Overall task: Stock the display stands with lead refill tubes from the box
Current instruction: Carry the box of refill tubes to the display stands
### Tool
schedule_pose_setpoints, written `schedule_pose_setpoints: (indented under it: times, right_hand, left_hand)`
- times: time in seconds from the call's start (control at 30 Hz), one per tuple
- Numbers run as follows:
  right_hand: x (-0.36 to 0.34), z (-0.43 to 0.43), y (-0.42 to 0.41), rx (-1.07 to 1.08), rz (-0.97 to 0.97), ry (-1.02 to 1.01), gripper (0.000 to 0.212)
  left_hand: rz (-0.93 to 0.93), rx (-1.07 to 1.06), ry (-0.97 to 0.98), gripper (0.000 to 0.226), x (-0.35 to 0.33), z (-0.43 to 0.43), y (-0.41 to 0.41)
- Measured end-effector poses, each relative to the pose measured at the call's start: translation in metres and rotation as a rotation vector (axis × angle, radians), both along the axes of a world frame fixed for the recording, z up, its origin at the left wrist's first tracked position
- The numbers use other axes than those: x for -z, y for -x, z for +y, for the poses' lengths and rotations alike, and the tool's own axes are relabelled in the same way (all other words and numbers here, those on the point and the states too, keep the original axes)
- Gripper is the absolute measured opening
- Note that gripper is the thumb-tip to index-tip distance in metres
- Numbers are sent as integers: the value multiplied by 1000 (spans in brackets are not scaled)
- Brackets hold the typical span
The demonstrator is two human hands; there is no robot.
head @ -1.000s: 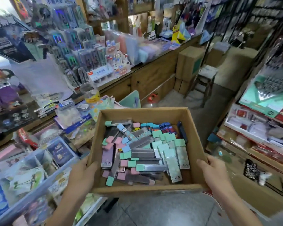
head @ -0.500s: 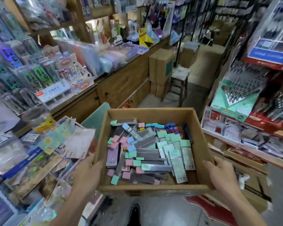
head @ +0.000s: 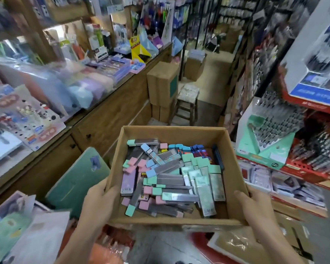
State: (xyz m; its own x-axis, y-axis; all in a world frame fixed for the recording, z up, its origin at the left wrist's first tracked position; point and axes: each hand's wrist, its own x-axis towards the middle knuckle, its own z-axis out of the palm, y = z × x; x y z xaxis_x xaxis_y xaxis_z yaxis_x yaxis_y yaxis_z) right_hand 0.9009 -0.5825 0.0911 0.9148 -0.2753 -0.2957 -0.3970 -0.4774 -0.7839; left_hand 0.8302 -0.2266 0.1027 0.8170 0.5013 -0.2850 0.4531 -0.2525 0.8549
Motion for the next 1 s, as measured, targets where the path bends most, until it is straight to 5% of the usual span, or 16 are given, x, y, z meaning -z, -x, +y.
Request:
schedule_pose_setpoints:
  times: [0.13, 0.43, 0.73, 1.0]
  right_hand:
    - [13, 2, -71, -9, 8, -16, 17]
    - [20, -1, -246, -32, 16, -38, 19]
    - [26, 27, -401, -12, 23, -119, 17]
    - [18, 63, -544, 45, 21, -60, 13]
  left_hand:
    - [26, -30, 6, 37, 17, 5, -73]
    - [88, -120, -2, 12, 22, -2, -226]
    - [56, -88, -30, 42, 12, 27, -376]
    - [36, -60, 114, 19, 28, 70, -540]
